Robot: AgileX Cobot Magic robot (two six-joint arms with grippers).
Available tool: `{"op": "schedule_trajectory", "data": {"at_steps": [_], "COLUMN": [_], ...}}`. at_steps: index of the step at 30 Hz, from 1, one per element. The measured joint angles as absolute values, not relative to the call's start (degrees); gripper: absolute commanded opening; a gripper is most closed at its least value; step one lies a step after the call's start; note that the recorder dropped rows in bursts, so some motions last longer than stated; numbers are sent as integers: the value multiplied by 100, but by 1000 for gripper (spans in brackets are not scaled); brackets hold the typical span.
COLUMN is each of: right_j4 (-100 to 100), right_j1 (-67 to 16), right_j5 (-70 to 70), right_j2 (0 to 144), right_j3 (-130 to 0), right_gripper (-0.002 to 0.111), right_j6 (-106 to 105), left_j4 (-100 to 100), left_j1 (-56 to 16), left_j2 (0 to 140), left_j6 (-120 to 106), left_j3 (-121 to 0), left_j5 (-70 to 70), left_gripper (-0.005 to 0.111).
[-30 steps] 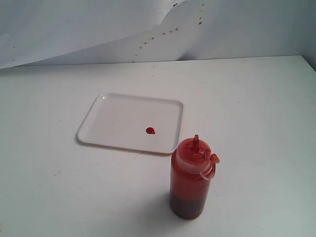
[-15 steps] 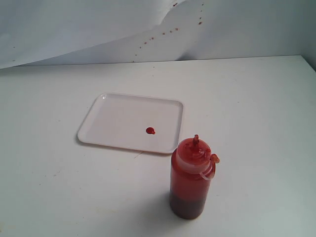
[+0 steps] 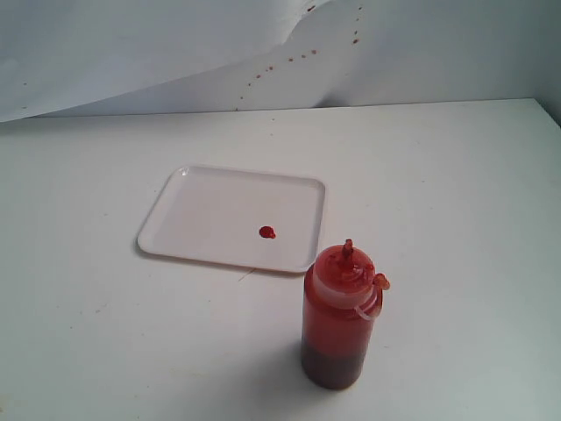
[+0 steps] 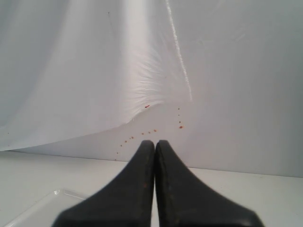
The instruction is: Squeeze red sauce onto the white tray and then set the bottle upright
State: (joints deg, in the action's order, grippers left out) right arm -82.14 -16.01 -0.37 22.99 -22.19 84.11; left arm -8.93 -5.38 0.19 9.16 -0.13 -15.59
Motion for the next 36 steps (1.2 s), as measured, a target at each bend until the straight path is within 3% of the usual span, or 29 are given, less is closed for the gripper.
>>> {"op": "schedule_trajectory", "data": {"at_steps": [36], "right_j4": [-8214], "right_j1": [-1601], "right_j5": [-48], "right_j2": [2299], "right_j3": [-2219], "right_gripper": [0], "right_j6": [8411], "left_j4": [-713], "left_j1": [393], "left_j2": [19], "left_j6": [839], "left_j3": [-13], "left_j5": [-1675], "left_gripper": [0]}}
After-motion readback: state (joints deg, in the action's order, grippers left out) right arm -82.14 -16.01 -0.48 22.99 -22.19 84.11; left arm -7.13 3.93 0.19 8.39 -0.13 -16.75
